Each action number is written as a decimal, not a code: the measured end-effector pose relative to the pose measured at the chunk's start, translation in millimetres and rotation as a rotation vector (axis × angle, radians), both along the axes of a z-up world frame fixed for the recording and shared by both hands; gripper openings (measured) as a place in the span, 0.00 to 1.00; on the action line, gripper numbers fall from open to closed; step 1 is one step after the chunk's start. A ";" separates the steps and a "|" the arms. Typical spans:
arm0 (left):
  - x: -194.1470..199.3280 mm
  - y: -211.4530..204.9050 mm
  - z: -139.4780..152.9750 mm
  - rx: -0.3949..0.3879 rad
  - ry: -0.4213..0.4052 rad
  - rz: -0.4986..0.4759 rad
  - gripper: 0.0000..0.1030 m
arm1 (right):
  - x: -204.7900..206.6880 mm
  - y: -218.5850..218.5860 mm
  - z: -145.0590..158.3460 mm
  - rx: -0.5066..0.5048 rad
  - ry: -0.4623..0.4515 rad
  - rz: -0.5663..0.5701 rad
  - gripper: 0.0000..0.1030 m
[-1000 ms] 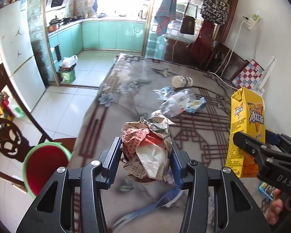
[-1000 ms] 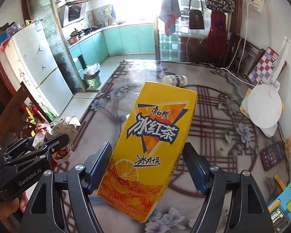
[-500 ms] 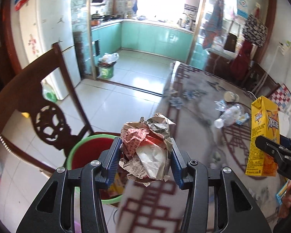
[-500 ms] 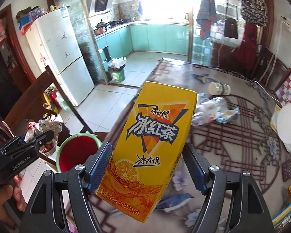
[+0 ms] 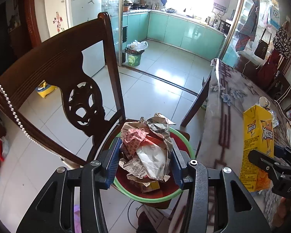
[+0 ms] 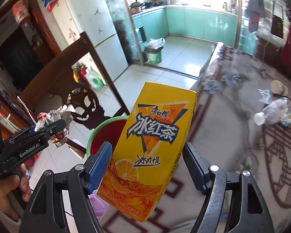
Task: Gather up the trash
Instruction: 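Carry the paper and carton over the red bin and open both tools, then grasp the blue-white snack wrapper with the right tool while the left tool reaches the clear bottle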
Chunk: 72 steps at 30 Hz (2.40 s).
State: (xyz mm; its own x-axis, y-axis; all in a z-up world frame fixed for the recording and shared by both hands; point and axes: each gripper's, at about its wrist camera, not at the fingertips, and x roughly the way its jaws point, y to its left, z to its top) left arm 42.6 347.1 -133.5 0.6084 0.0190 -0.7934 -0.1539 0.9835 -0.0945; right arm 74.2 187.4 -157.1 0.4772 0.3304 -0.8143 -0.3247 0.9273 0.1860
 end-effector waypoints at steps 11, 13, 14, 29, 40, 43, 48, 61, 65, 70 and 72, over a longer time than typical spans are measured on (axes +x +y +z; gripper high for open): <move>9.9 27.2 -26.4 -0.009 0.043 -0.007 0.44 | 19.4 46.1 -38.2 -0.024 0.081 0.045 0.72; 11.8 29.2 -29.1 -0.009 0.048 -0.009 0.44 | 20.0 47.4 -40.1 -0.033 0.088 0.047 0.72; 12.5 30.1 -30.4 -0.010 0.051 -0.010 0.44 | 21.4 49.5 -42.7 -0.037 0.094 0.048 0.72; 19.1 33.9 -40.0 -0.046 0.097 -0.036 0.62 | 25.1 66.1 -55.4 -0.029 0.123 0.073 0.73; 17.1 34.6 -37.0 -0.019 0.091 0.006 0.83 | 22.1 68.9 -54.8 -0.012 0.097 0.114 0.74; 14.0 32.0 -35.0 -0.018 0.090 0.012 0.83 | 21.0 67.0 -53.2 0.000 0.095 0.117 0.76; 5.2 21.2 -19.3 -0.033 0.075 0.004 0.83 | 10.3 52.2 -39.1 0.054 0.073 0.112 0.76; -21.1 -99.4 62.6 -0.097 -0.074 -0.200 0.83 | -25.6 -98.8 22.0 0.116 -0.020 -0.074 0.76; -16.2 -153.7 77.4 -0.112 -0.106 -0.288 0.83 | -38.5 -164.4 41.2 0.103 -0.061 -0.156 0.76; -9.3 -218.5 85.6 -0.123 -0.120 -0.375 0.83 | -52.4 -252.6 61.9 0.059 -0.115 -0.263 0.76; -4.7 -242.7 85.2 -0.127 -0.115 -0.401 0.83 | -53.8 -289.6 67.6 0.032 -0.131 -0.304 0.76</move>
State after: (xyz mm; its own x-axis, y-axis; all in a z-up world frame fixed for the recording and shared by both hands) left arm 37.9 104.5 -48.3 0.6323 -0.3301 -0.7009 0.2568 0.9428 -0.2124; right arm 20.5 -102.2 -89.5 0.6579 0.1814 -0.7309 -0.0574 0.9798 0.1915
